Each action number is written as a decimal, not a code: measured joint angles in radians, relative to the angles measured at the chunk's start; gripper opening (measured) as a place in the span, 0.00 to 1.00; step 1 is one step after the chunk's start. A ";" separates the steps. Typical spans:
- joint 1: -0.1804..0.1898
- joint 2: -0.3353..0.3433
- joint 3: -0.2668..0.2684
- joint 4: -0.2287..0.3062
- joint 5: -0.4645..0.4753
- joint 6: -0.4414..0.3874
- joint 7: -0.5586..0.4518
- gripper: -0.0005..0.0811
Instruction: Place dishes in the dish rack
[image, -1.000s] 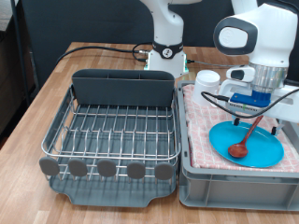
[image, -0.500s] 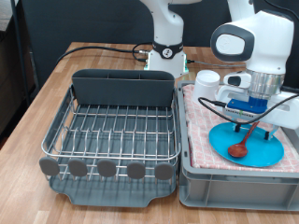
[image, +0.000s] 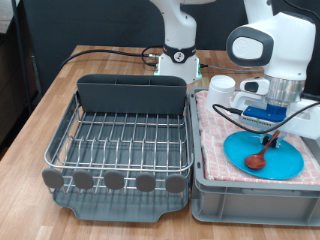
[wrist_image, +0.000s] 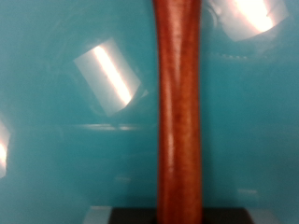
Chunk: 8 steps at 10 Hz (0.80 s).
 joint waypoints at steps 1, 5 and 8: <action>0.001 -0.001 0.002 0.002 0.002 -0.006 0.001 0.11; -0.001 -0.050 0.025 0.004 0.044 -0.077 -0.004 0.11; -0.048 -0.150 0.085 -0.048 0.259 -0.088 -0.139 0.11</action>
